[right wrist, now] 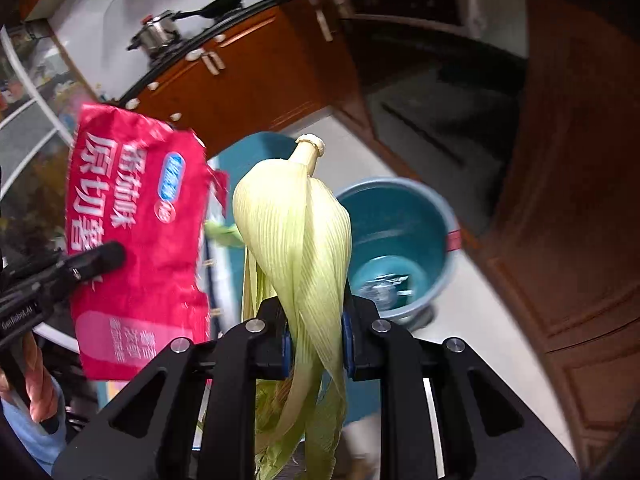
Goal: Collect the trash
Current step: 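Move both items over the teal bin and open both tools to drop them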
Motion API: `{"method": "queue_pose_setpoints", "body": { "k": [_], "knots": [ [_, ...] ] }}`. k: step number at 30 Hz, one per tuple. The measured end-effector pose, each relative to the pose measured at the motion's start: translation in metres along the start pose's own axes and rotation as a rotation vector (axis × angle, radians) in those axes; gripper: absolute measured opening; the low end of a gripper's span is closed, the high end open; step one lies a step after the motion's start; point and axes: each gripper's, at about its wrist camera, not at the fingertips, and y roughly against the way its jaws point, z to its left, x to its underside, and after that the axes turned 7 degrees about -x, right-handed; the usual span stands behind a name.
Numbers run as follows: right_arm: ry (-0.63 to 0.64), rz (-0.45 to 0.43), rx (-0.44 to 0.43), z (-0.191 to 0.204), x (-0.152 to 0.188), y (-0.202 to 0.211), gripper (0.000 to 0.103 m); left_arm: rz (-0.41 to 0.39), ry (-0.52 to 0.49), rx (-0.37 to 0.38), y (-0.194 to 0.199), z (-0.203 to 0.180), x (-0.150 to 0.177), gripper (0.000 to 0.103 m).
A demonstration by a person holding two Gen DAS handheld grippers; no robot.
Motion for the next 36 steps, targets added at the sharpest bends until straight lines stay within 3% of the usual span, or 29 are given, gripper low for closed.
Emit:
{"method": "queue_pose_setpoints", "body": {
  "k": [9,17,25,31,34,36],
  "knots": [
    [0.001,0.070,0.081,-0.061,-0.027,-0.017,0.017,0.166,0.021,0.004,-0.106,-0.047,-0.029,0.002],
    [0.009,0.221,0.116,-0.094,-0.043,-0.092,0.018,0.299,0.058,-0.029,-0.191,-0.045,-0.045,0.002],
    [-0.004,0.334,0.099,-0.102,-0.053,-0.158,0.018,0.366,0.035,-0.081,-0.241,-0.030,-0.048,0.003],
    [-0.015,0.375,0.094,-0.108,-0.054,-0.181,0.020,0.421,0.050,-0.093,-0.268,-0.014,-0.045,0.006],
    [-0.028,0.395,0.083,-0.111,-0.052,-0.188,0.032,0.434,0.037,-0.098,-0.272,-0.013,-0.045,0.008],
    [-0.041,0.387,0.070,-0.113,-0.054,-0.187,0.061,0.432,0.019,-0.126,-0.267,-0.016,-0.046,0.019]
  ]
}}
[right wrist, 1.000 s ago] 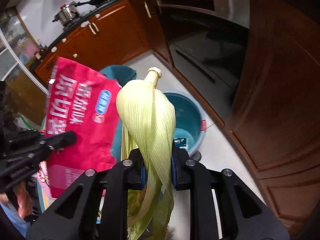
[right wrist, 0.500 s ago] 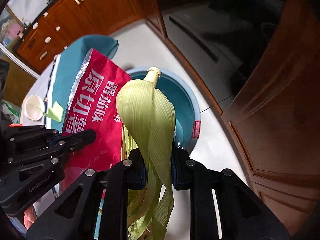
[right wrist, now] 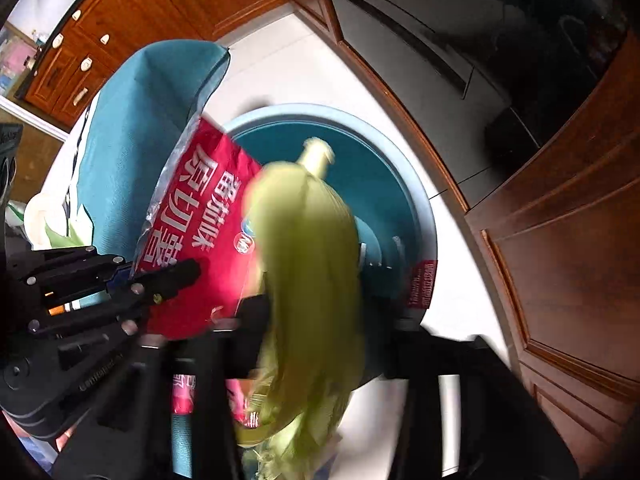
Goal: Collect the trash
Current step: 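Move both items over the teal bin and open both tools to drop them, then grasp the pink snack box with the left tool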
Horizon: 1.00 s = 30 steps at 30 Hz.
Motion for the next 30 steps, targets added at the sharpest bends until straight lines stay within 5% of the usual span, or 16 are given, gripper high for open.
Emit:
{"method": "queue_pose_setpoints", "body": {
  "k": [5,13,30],
  "knots": [
    [-0.116,-0.044,-0.043,-0.023,0.000,0.018,0.086,-0.053,0.010,-0.053,0.014,0.008,-0.002,0.065],
    [-0.132,-0.067,-0.043,-0.023,0.015,0.041,0.091,-0.103,-0.020,-0.042,0.040,0.005,0.010,0.074],
    [-0.061,-0.110,-0.011,0.029,0.054,0.099,0.091,-0.210,-0.022,-0.010,0.107,0.016,0.077,0.075]
  ]
}}
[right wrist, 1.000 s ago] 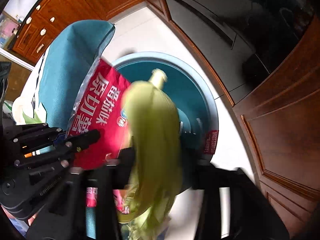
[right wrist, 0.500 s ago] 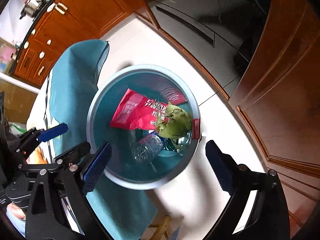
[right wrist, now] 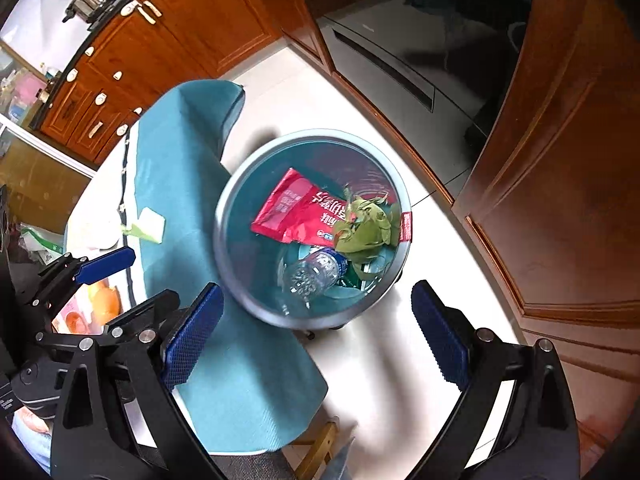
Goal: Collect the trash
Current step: 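Grasp the pink snack box with the left tool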
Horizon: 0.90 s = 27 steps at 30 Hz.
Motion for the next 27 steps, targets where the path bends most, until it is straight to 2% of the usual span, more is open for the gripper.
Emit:
{"method": "queue_pose_setpoints", "body": {
  "k": [3,5,10,20,27],
  "knots": [
    [0.007,-0.017,-0.008,0.015,0.010,0.014,0.091,-0.035,0.021,0.006,0.022,0.011,0.018,0.079],
    [0.024,-0.025,-0.017,0.028,0.019,0.022,0.092,-0.062,0.036,0.010,0.036,0.020,0.031,0.087],
    [0.065,-0.017,-0.047,0.064,0.043,0.026,0.093,-0.118,0.054,-0.012,0.068,0.045,0.076,0.096],
    [0.202,0.090,-0.068,0.157,0.082,-0.009,0.093,-0.180,0.117,-0.099,0.108,0.120,0.166,0.099],
    [0.282,0.177,-0.087,0.216,0.106,-0.048,0.093,-0.223,0.218,-0.194,0.129,0.194,0.235,0.099]
  ]
}}
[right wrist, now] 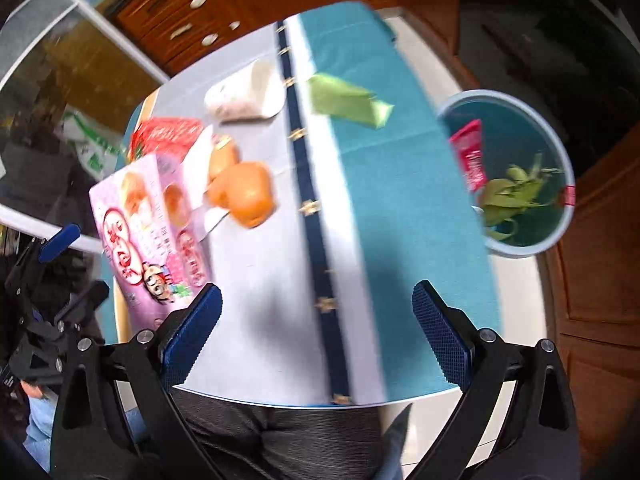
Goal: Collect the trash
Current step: 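Grasp the pink snack box with the left tool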
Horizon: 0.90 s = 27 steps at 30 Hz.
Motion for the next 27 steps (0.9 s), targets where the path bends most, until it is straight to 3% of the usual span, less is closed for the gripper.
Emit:
{"method": "queue_pose_setpoints", "body": {
  "k": [8,18,27],
  "knots": [
    [0.096,0.100,0.015,0.058,0.001,-0.052,0.093,0.042,0.114,0.057,-0.021,0.057,0.049,0.099],
    [0.144,0.153,-0.030,0.097,-0.006,-0.081,0.093,0.091,0.146,0.208,-0.057,0.055,0.081,0.099],
    [0.128,0.178,-0.107,0.116,-0.016,-0.102,0.093,0.090,0.226,0.332,-0.084,0.050,0.076,0.099]
  ]
}}
